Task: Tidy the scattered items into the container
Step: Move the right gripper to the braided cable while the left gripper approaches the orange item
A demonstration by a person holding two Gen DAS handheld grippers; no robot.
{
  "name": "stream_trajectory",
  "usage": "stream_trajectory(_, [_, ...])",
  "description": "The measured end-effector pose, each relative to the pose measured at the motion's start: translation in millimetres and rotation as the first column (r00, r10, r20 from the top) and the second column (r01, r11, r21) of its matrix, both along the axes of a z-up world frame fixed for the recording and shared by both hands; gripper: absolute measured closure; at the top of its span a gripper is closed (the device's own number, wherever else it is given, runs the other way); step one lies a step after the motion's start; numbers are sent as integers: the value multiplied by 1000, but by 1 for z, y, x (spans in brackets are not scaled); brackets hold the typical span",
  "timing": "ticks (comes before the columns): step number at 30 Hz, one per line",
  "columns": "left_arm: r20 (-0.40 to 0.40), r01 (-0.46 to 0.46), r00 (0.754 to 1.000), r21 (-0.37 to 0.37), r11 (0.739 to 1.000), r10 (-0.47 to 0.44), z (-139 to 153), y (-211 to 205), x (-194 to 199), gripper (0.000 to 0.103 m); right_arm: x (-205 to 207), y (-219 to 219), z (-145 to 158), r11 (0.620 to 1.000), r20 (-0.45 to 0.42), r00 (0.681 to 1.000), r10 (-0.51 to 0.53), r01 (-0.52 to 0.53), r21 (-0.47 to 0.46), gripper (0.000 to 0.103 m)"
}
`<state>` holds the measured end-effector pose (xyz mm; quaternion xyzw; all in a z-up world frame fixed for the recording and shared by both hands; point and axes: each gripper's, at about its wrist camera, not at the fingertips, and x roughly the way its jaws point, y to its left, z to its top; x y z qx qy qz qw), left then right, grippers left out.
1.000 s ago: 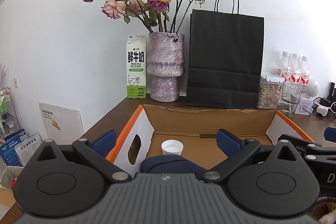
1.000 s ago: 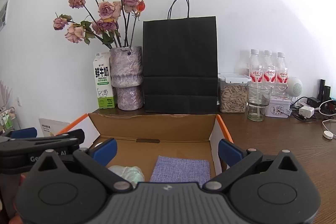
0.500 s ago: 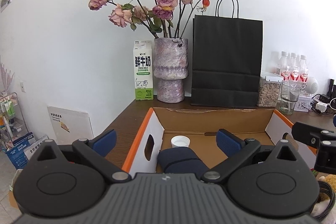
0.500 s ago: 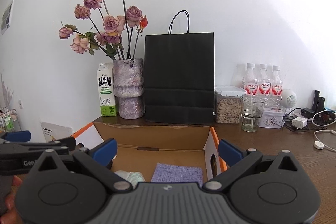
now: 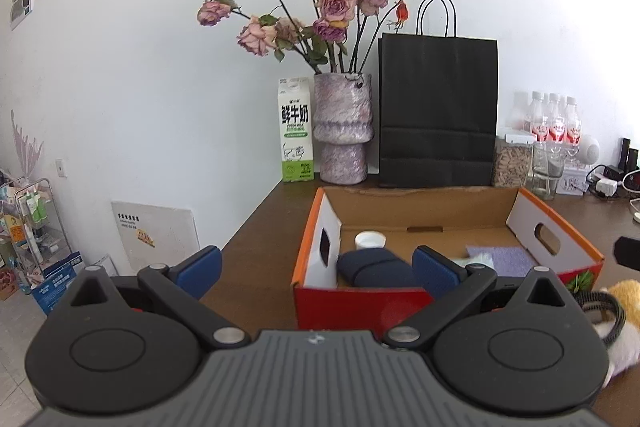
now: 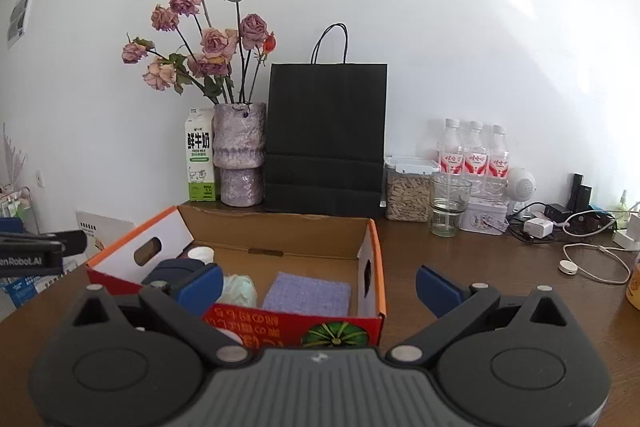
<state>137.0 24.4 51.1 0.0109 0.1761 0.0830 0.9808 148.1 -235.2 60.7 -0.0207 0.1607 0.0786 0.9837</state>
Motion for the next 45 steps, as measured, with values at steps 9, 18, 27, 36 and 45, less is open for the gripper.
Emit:
stream_trajectory(9, [-82, -13, 997, 1, 1000, 13, -39, 23, -40, 0, -35, -29, -47, 997, -114, 992, -47, 40, -64, 0])
stream_trajectory(18, [-116, -35, 993, -23, 999, 33, -50, 33, -47, 0, -33, -36, -71, 995, -194, 978, -76, 62, -78, 0])
stream_trajectory(27, [-120, -20, 993, -20, 1000, 17, -51, 30, -44, 0, -17, -10, -57, 988, -155, 988, -1, -22, -151, 0])
stream_trajectory(36, [-122, -40, 992, -24, 999, 37, -50, 38, -42, 0, 24, 20, -59, 965, -212, 975, 61, -112, -237, 0])
stream_trajectory(45, [-133, -45, 990, -28, 999, 41, -52, 43, -35, 0, 59, 27, -71, 964, -327, 941, 85, -161, -213, 0])
